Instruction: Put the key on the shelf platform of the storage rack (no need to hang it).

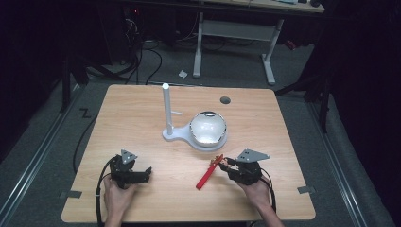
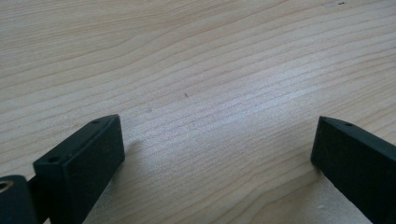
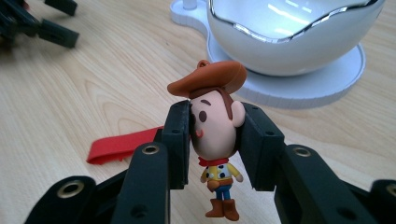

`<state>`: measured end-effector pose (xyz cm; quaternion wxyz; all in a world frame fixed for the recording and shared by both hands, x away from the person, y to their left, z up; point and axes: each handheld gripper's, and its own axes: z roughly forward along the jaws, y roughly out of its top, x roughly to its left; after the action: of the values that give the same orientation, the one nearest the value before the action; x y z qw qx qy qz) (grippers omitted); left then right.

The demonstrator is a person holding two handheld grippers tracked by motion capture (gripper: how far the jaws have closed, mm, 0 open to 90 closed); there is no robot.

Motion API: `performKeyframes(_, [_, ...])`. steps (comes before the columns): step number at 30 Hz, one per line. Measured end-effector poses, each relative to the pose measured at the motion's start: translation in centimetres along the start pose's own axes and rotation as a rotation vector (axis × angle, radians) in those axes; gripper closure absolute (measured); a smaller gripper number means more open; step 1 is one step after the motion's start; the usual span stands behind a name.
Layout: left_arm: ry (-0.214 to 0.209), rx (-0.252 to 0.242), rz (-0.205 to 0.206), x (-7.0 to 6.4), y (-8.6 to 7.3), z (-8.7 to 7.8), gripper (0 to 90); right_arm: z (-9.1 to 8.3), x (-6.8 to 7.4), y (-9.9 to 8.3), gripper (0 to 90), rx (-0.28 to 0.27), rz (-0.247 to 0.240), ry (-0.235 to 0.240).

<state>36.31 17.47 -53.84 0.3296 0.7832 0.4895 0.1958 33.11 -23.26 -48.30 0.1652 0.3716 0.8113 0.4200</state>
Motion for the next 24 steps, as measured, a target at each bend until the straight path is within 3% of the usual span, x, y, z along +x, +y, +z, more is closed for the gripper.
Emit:
performKeyframes(14, [0.000, 0.000, 0.000, 0.0, 0.0, 0.0, 2.9, -3.5, -1.2, 3.8, 66.1, -0.082, 0.008, 0.060])
performKeyframes(24, [0.000, 0.000, 0.000, 0.0, 0.0, 0.0, 2.9, -5.0, -2.2, 6.3, 66.1, -0.112, -0.007, 0.053])
